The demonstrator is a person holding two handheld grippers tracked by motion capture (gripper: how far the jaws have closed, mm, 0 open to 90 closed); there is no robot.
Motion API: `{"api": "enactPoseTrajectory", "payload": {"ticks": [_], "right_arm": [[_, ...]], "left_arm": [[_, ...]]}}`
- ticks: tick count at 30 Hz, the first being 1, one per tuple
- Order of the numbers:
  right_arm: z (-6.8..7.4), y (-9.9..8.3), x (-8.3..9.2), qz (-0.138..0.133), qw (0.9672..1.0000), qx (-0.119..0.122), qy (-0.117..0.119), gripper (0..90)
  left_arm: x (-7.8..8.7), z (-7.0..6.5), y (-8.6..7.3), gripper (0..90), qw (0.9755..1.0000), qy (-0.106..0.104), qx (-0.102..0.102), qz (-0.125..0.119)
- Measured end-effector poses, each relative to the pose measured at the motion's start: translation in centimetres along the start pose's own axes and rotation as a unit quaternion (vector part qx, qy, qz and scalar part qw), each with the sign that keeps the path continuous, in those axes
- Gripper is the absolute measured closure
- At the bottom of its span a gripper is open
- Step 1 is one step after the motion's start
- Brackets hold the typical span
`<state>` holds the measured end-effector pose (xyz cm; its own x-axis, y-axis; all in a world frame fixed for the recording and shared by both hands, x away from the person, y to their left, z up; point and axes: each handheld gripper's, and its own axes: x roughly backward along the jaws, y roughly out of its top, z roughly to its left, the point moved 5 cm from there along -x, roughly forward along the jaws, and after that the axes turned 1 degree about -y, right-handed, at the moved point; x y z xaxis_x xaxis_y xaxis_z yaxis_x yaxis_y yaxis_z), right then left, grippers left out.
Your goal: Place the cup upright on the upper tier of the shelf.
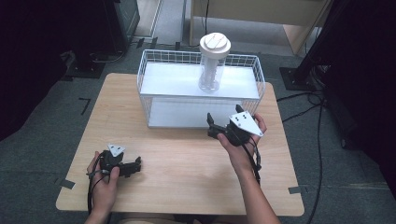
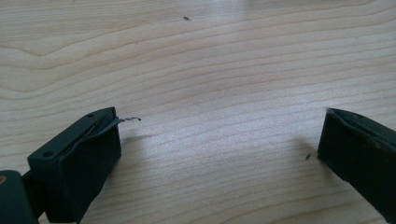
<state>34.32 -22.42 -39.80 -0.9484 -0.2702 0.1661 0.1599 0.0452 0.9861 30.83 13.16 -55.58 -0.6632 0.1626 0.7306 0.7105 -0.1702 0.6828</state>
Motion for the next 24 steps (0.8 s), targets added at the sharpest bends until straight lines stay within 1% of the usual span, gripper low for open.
{"api": "enactPoseTrajectory", "payload": {"ticks": [1, 2, 4, 5, 9, 10, 11, 12, 13, 14, 15, 16, 17, 20, 21, 22, 24], "right_arm": [[-0.3, -0.6, 0.4, 0.001, 1.0000, -0.005, -0.002, 1.1], [-0.3, -0.6, 0.4, 0.001, 1.0000, -0.005, -0.002, 1.1], [-0.8, -1.3, 0.8, 0.004, 1.0000, -0.008, -0.005, 1.1], [-1.2, -2.0, 1.1, 0.007, 0.9999, -0.012, -0.008, 1.1], [-2.3, -3.4, 1.8, 0.012, 0.9996, -0.020, -0.016, 1.1], [-2.3, -3.4, 1.8, 0.012, 0.9996, -0.020, -0.016, 1.1], [-2.6, -3.7, 1.9, 0.015, 0.9995, -0.022, -0.017, 1.1], [-3.2, -4.5, 2.3, 0.020, 0.9992, -0.026, -0.022, 1.1], [-3.2, -4.5, 2.3, 0.020, 0.9992, -0.026, -0.022, 1.1], [-3.5, -4.9, 2.5, 0.022, 0.9991, -0.027, -0.025, 1.1], [-4.2, -5.5, 2.9, 0.025, 0.9987, -0.031, -0.032, 1.1], [-4.6, -5.8, 3.2, 0.028, 0.9984, -0.033, -0.035, 1.1], [-4.6, -5.8, 3.2, 0.028, 0.9984, -0.033, -0.035, 1.1], [-5.5, -6.5, 3.8, 0.033, 0.9978, -0.036, -0.045, 1.1], [-5.8, -6.8, 4.0, 0.035, 0.9976, -0.033, -0.050, 1.1], [-6.4, -7.3, 4.4, 0.039, 0.9969, -0.036, -0.057, 1.1], [-7.0, -7.8, 4.8, 0.044, 0.9963, -0.037, -0.064, 1.1]], "left_arm": [[0.0, 0.0, 0.0, 0.0, 1.0000, 0.000, 0.000, 0.000], [0.0, 0.0, 0.0, 0.0, 1.0000, 0.000, 0.000, 0.000], [0.0, 0.0, 0.0, 0.0, 1.0000, 0.000, 0.000, 0.000], [0.0, 0.0, 0.0, 0.0, 1.0000, 0.000, -0.001, 0.000], [0.0, 0.0, 0.0, 0.0, 1.0000, 0.000, -0.001, 0.000], [0.0, 0.0, 0.0, 0.0, 1.0000, 0.000, -0.001, 0.000], [0.0, 0.0, 0.0, 0.0, 1.0000, 0.000, -0.001, 0.000], [0.0, 0.0, 0.0, 0.0, 1.0000, 0.000, -0.001, 0.000], [0.0, 0.0, 0.0, 0.0, 1.0000, 0.000, -0.001, 0.000], [0.0, 0.0, 0.0, 0.0, 1.0000, 0.000, -0.001, 0.000], [0.0, 0.0, 0.0, 0.0, 1.0000, 0.000, -0.001, 0.000], [0.0, 0.0, 0.0, 0.0, 1.0000, 0.000, -0.001, 0.000], [0.0, 0.0, 0.0, 0.0, 1.0000, 0.000, -0.001, 0.000], [0.0, 0.0, 0.0, 0.0, 1.0000, 0.000, 0.000, 0.000], [0.0, 0.0, 0.0, 0.0, 1.0000, 0.000, 0.000, 0.000], [0.0, 0.0, 0.0, 0.0, 1.0000, 0.000, 0.000, 0.000], [0.0, 0.0, 0.0, 0.0, 1.0000, 0.000, 0.000, 0.000]]}}
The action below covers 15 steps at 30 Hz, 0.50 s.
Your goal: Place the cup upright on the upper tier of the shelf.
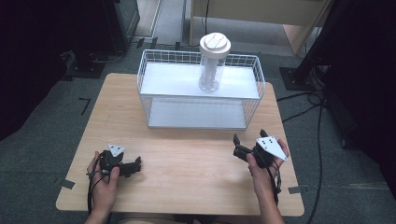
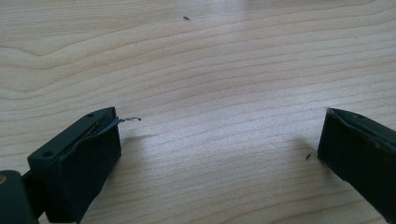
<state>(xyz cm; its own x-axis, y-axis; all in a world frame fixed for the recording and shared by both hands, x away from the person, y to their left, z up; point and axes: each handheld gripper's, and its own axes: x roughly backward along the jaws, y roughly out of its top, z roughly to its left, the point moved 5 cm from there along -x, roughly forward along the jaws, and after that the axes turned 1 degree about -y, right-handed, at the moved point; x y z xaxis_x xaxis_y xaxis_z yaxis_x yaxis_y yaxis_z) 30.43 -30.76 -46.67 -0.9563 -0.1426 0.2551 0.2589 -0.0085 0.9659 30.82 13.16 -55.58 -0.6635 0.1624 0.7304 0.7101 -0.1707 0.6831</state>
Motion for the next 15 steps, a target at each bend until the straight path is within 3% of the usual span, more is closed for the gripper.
{"api": "enactPoseTrajectory", "payload": {"ticks": [15], "right_arm": [[-4.4, -3.0, 2.5, 0.027, 0.9986, -0.005, -0.045, 1.1]], "left_arm": [[0.0, 0.0, 0.0, 0.0, 1.0000, 0.000, 0.000, 0.000]]}}
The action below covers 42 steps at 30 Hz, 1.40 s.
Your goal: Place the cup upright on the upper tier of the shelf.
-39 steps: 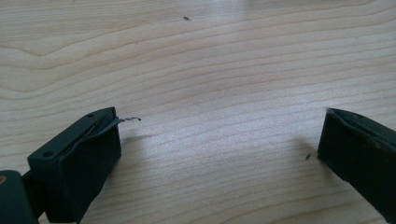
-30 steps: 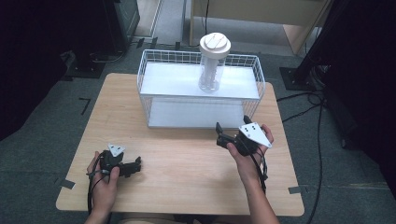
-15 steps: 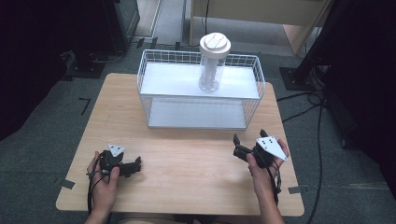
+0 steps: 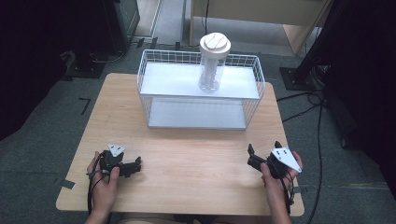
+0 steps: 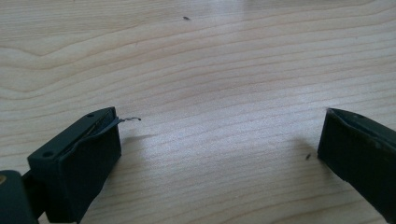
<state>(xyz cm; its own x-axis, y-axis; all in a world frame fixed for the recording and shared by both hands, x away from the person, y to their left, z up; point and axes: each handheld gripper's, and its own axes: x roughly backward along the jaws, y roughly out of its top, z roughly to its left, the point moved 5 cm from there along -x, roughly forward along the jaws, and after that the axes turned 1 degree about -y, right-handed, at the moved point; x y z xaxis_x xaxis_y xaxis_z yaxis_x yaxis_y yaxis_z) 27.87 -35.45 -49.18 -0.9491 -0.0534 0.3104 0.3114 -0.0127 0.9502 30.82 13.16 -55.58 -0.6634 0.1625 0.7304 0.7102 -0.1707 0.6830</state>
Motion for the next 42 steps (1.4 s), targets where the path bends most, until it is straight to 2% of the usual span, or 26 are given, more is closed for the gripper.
{"api": "enactPoseTrajectory", "payload": {"ticks": [8, 17, 25, 28, 29, 30, 31, 32, 33, 34, 36, 37, 39, 40, 41, 42], "right_arm": [[-2.6, -2.2, 1.3, 0.023, 0.9994, -0.010, -0.025, 1.1], [-4.3, -4.3, 2.6, 0.058, 0.9975, 0.003, -0.040, 1.1], [-5.2, -6.0, 3.3, 0.091, 0.9951, 0.002, -0.039, 1.1], [-5.5, -6.8, 3.4, 0.123, 0.9920, -0.006, -0.028, 1.5], [-5.7, -6.8, 3.6, 0.120, 0.9926, -0.011, -0.018, 1.5], [-5.8, -6.9, 3.6, 0.131, 0.9911, -0.012, -0.019, 1.5], [-5.8, -6.9, 3.6, 0.131, 0.9911, -0.012, -0.019, 1.5], [-5.9, -7.2, 3.6, 0.149, 0.9885, -0.013, -0.021, 1.5], [-6.0, -7.6, 3.6, 0.184, 0.9827, -0.015, -0.017, 1.6], [-6.0, -7.6, 3.6, 0.184, 0.9827, -0.015, -0.017, 1.6], [-6.0, -8.0, 3.7, 0.205, 0.9786, -0.007, -0.018, 1.6], [-5.9, -8.4, 3.8, 0.226, 0.9739, 0.007, -0.019, 1.4], [-5.8, -8.5, 3.9, 0.226, 0.9741, 0.003, -0.014, 0.4], [-5.7, -8.7, 4.3, 0.216, 0.9763, 0.004, -0.009, 0.0], [-5.7, -8.7, 4.3, 0.216, 0.9763, 0.004, -0.009, 0.0], [-5.7, -8.9, 4.5, 0.207, 0.9782, 0.008, -0.003, 0.0]], "left_arm": [[0.0, 0.0, 0.0, 0.0, 1.0000, 0.000, 0.000, 0.000], [0.0, 0.0, 0.0, 0.0, 1.0000, 0.000, 0.000, 0.000], [0.0, 0.0, 0.0, 0.0, 1.0000, 0.000, 0.001, 0.000], [0.0, 0.0, 0.0, 0.0, 1.0000, 0.000, 0.001, 0.000], [0.0, 0.0, 0.0, 0.0, 1.0000, 0.000, 0.001, 0.000], [0.0, 0.0, 0.0, 0.0, 1.0000, 0.000, 0.001, 0.000], [0.0, 0.0, 0.0, 0.0, 1.0000, 0.000, 0.000, 0.000], [0.0, 0.0, 0.0, 0.0, 1.0000, 0.000, 0.000, 0.000], [0.0, 0.0, 0.0, 0.0, 1.0000, 0.000, 0.000, 0.000], [0.0, 0.0, 0.0, 0.0, 1.0000, 0.000, 0.000, 0.000], [0.0, 0.0, 0.0, 0.0, 1.0000, 0.000, 0.000, 0.000], [0.0, 0.0, 0.0, 0.0, 1.0000, 0.000, 0.000, 0.000], [0.0, 0.0, 0.0, 0.0, 1.0000, 0.000, -0.001, 0.001], [0.0, 0.0, 0.0, 0.0, 1.0000, 0.000, 0.000, 0.000], [0.0, 0.0, 0.0, 0.0, 1.0000, 0.000, 0.000, 0.000], [0.0, 0.0, 0.0, 0.0, 1.0000, 0.000, 0.000, 0.000]]}}
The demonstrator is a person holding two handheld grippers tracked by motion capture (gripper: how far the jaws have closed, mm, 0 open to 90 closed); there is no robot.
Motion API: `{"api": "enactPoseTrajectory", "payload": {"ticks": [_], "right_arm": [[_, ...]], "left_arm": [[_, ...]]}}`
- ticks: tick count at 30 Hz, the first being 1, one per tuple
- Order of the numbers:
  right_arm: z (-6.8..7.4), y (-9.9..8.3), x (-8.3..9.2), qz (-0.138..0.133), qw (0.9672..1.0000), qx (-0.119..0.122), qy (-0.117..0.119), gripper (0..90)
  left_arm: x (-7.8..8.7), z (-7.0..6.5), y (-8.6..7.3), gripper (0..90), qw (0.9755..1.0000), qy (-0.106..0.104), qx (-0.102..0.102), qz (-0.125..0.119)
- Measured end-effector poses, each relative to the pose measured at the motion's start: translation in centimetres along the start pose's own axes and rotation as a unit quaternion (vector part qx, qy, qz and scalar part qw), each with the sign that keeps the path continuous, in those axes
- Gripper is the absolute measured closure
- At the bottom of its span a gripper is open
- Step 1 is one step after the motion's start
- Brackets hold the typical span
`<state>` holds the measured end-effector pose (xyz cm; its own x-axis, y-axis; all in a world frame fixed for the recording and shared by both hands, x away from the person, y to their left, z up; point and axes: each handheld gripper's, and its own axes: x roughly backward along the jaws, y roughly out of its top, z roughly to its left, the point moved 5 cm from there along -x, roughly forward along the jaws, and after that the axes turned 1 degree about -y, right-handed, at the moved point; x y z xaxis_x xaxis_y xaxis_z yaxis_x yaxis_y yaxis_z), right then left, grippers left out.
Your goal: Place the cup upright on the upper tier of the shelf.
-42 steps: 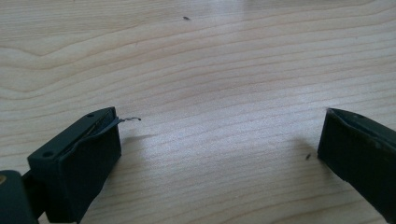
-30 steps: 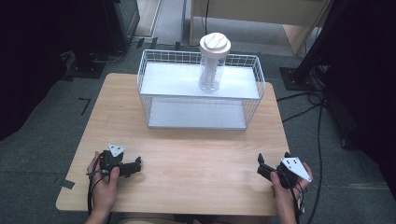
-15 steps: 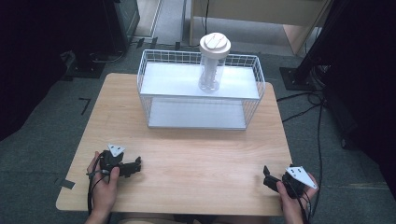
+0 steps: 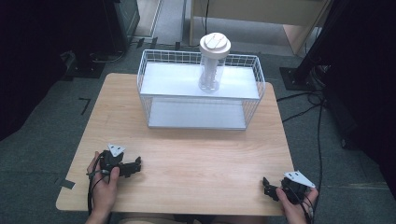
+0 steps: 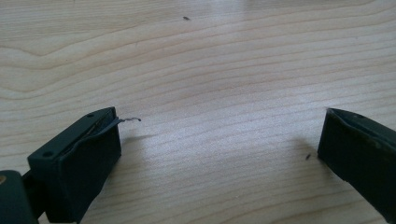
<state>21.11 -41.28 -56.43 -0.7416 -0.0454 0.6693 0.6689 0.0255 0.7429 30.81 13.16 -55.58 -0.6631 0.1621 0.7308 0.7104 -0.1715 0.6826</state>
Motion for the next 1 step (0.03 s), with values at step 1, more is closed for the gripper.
{"api": "enactPoseTrajectory", "payload": {"ticks": [1], "right_arm": [[0.00, -0.05, 0.04, -0.001, 1.0000, 0.001, 0.002, 0.0]], "left_arm": [[0.00, 0.00, 0.00, 0.0, 1.0000, 0.000, 0.000, 0.000]]}}
